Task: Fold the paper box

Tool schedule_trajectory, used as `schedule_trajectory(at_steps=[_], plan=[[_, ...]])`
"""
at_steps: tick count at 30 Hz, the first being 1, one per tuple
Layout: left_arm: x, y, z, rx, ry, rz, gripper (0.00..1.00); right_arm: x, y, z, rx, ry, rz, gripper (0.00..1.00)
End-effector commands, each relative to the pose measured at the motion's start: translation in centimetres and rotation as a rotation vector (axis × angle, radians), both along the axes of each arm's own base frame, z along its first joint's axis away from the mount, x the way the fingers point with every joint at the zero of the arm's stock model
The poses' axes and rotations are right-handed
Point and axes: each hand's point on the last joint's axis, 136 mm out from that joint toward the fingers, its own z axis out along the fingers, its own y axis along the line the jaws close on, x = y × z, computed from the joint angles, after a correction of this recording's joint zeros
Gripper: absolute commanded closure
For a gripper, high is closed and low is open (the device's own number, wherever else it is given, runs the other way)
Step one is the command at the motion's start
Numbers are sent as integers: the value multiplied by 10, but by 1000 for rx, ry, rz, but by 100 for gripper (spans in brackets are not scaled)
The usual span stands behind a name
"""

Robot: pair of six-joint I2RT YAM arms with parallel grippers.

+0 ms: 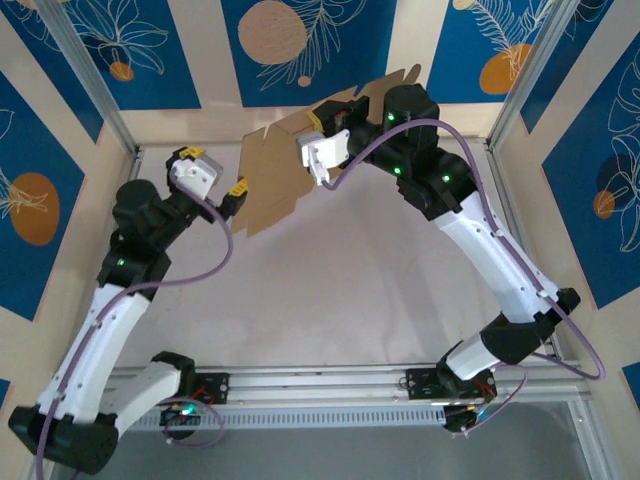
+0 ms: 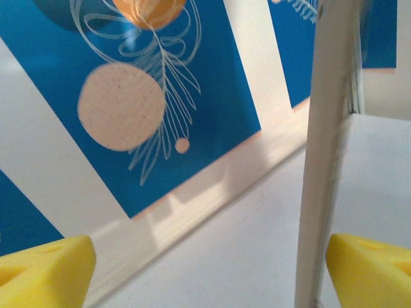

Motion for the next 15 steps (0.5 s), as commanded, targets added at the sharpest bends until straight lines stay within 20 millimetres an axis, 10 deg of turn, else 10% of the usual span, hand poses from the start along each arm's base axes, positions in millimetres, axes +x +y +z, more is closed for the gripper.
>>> schedule_trajectory(at_steps=[1, 9, 15], plan=[[4, -15, 10, -57, -20, -103, 13, -23, -11, 34, 92, -30, 35, 100], [-18, -58, 13, -151, 104, -435, 51, -34, -18, 45, 153, 2, 59, 100], [-18, -51, 17, -165, 76, -384, 63, -36, -17, 52, 183, 15, 62, 100]])
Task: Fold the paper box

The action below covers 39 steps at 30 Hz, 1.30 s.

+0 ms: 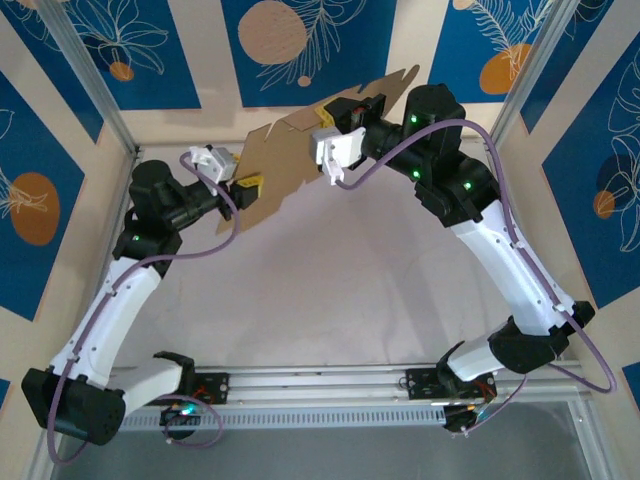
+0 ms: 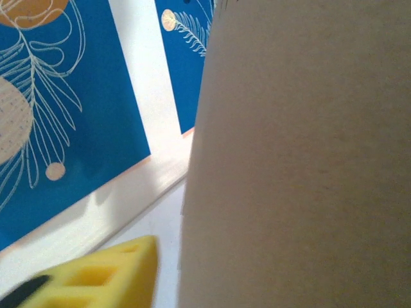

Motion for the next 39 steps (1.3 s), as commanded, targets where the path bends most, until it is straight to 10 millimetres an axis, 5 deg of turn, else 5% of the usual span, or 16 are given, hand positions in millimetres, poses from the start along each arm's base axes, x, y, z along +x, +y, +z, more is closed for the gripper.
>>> schedule_trajectory(at_steps=[1, 4, 7, 9, 13, 16, 21, 26, 31, 39], plan=[[-13, 1, 21, -13, -69, -25, 70, -14, -5, 30, 83, -25, 23, 100], [-18, 3, 29, 10, -76, -26, 92, -17, -8, 37, 123, -5, 19, 100], [-18, 6, 39, 16, -63, -3, 100, -24, -11, 44, 170, 28, 29, 94], [-19, 9, 52, 3, -65, 18, 100, -32, -15, 53, 231, 58, 37, 54], [-12, 23, 85, -52, -45, 112, 100, -55, -33, 84, 470, 162, 75, 27], [1, 32, 95, -105, 79, 178, 100, -66, -51, 98, 655, 265, 91, 25], [10, 20, 87, -244, 351, 48, 100, -52, -80, 84, 880, 442, -35, 26], [11, 0, 59, -333, 687, -160, 100, -24, -121, 28, 1044, 741, -325, 29], [15, -2, 13, -285, 831, -140, 100, -3, -130, -44, 1079, 920, -420, 34], [41, 6, -80, -137, 1073, 9, 100, 42, -136, -206, 1151, 1479, -825, 42]])
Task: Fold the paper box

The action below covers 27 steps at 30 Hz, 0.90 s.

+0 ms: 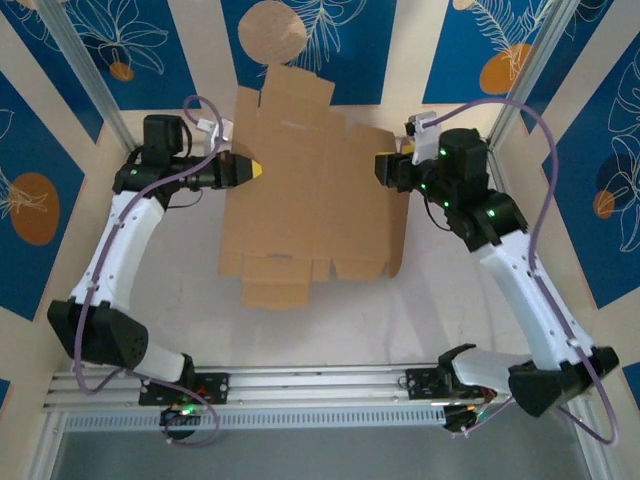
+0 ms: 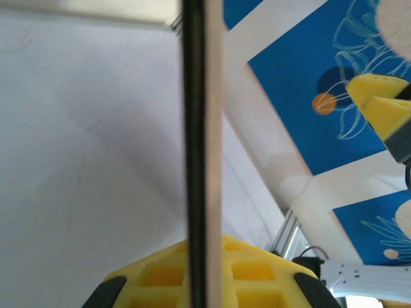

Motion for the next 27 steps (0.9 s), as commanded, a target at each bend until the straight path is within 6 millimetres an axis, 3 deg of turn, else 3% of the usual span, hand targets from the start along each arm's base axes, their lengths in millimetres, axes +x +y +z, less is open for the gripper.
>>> schedule_trajectory(at_steps=[1, 7, 13, 17, 22, 27], plan=[[5, 9, -44, 117, 116, 5, 100, 2, 3, -71, 126, 359, -69, 43], [20, 15, -107, 305, 227, 5, 100, 15, 19, -185, 44, 730, -85, 43], [40, 16, -130, 477, 221, -5, 100, 15, 24, -256, -124, 868, -138, 43], [51, 11, -141, 611, 185, -21, 100, 1, 32, -291, -143, 937, -144, 43], [63, -11, -159, 774, 109, -85, 100, -27, 46, -327, -109, 1035, -118, 47], [76, -30, -158, 904, -15, -113, 100, -51, 67, -340, -60, 1098, -47, 48]])
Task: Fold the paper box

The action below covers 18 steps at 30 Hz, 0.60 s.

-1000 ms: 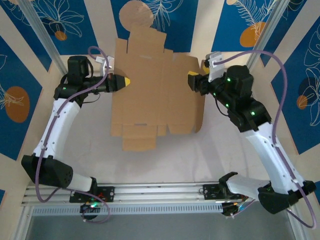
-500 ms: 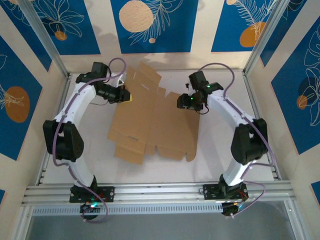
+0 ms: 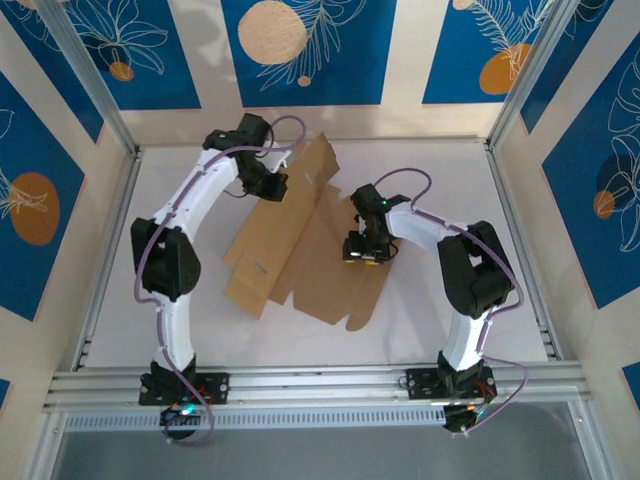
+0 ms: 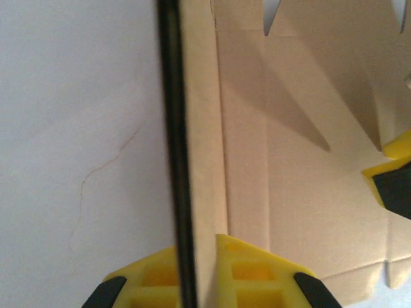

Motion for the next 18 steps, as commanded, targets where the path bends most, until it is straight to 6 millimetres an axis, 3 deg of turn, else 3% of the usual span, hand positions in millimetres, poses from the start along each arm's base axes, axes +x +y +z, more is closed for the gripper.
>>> schedule_trajectory(at_steps=[1, 6, 10, 18], plan=[[14, 3, 8, 155, -128, -68, 100, -13, 27, -1, 125, 48, -2, 48], [24, -19, 23, 219, -278, -155, 100, -35, 65, 1, 287, 123, -23, 48], [23, -47, 22, 293, -372, -278, 100, -49, 99, -8, 333, 177, -12, 48], [17, -86, 12, 306, -435, -411, 100, -42, 153, -1, 555, 164, -59, 47]])
